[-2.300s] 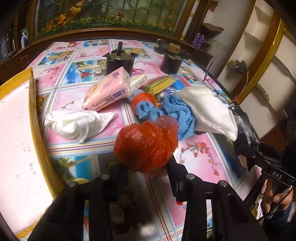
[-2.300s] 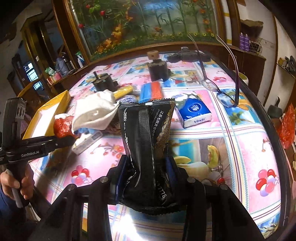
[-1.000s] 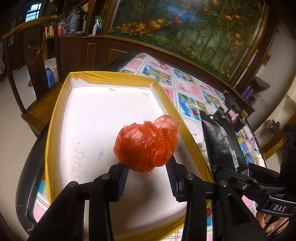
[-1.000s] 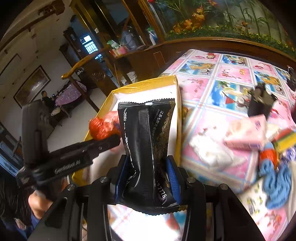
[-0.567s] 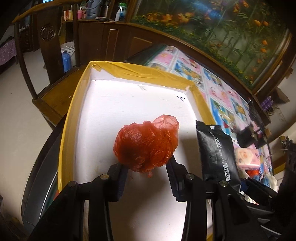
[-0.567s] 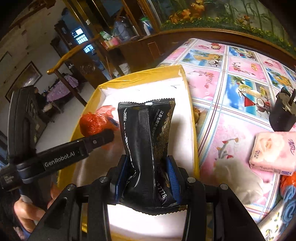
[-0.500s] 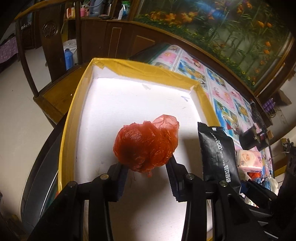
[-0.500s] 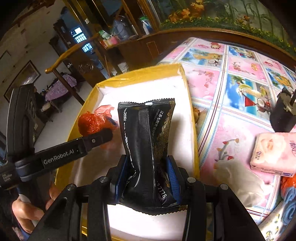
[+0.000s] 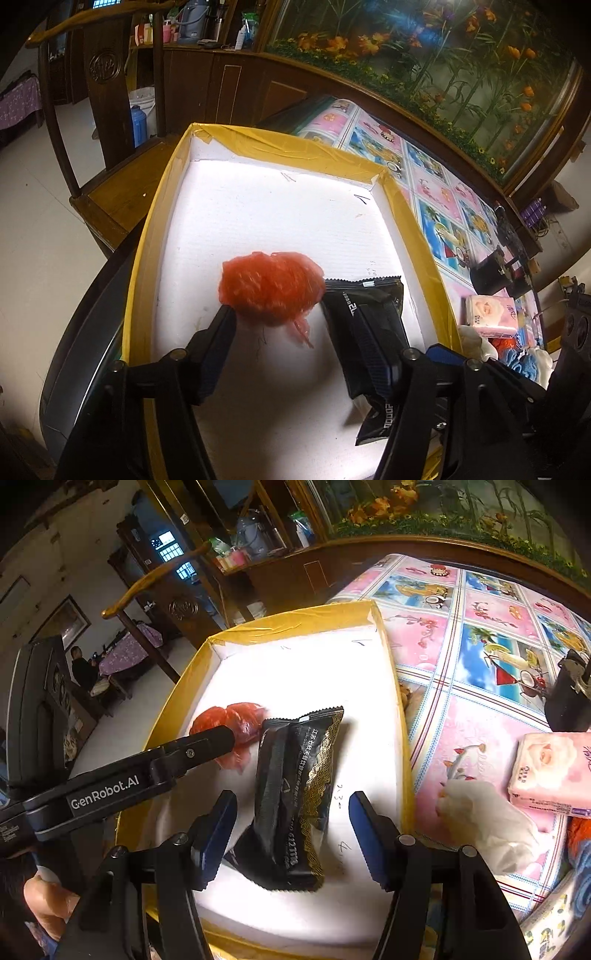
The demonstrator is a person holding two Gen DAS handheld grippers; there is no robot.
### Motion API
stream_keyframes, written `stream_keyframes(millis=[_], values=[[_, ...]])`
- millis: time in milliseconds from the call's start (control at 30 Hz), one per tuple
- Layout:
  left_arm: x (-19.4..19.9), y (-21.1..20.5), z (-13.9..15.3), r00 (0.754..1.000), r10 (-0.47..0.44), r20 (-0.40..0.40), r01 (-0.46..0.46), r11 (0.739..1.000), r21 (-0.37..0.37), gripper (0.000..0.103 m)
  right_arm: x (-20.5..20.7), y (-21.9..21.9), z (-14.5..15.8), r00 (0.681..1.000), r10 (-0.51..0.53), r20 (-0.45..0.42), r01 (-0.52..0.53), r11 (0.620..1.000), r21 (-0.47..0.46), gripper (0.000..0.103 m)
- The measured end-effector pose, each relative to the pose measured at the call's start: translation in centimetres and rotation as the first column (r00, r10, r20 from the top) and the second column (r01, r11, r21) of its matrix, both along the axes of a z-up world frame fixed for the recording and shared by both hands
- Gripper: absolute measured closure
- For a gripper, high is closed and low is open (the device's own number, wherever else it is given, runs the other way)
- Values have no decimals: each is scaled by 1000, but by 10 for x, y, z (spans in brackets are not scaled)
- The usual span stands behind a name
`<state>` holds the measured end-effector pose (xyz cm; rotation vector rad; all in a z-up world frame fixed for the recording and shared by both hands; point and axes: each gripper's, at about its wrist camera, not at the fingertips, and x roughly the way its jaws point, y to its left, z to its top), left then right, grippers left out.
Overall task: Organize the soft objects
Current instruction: 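Lower both held items into the yellow-rimmed box and open both tools, then move both open tools back over the items on the table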
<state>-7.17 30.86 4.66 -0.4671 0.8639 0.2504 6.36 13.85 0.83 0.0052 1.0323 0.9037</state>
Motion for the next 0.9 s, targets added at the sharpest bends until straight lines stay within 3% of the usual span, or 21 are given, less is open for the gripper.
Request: stream_keyframes(millis=[367, 533, 700, 900], values=[[-11, 13, -7, 997, 50, -54, -43, 992, 122, 30, -21, -37, 19, 1000, 19, -19, -17, 995, 97, 35], [-26, 12, 4, 1000, 24, 13, -25, 995, 94, 30, -30, -64, 29, 1000, 12, -6, -11, 989, 148, 35], [-35, -27, 30, 989, -98, 107, 86, 990, 110, 29, -38, -112, 44, 999, -37, 32, 29, 977, 213, 35], [-30, -105, 39, 932, -318, 172, 307, 948, 88, 29, -38, -182, 64, 981, -167, 97, 136, 955, 265, 35]])
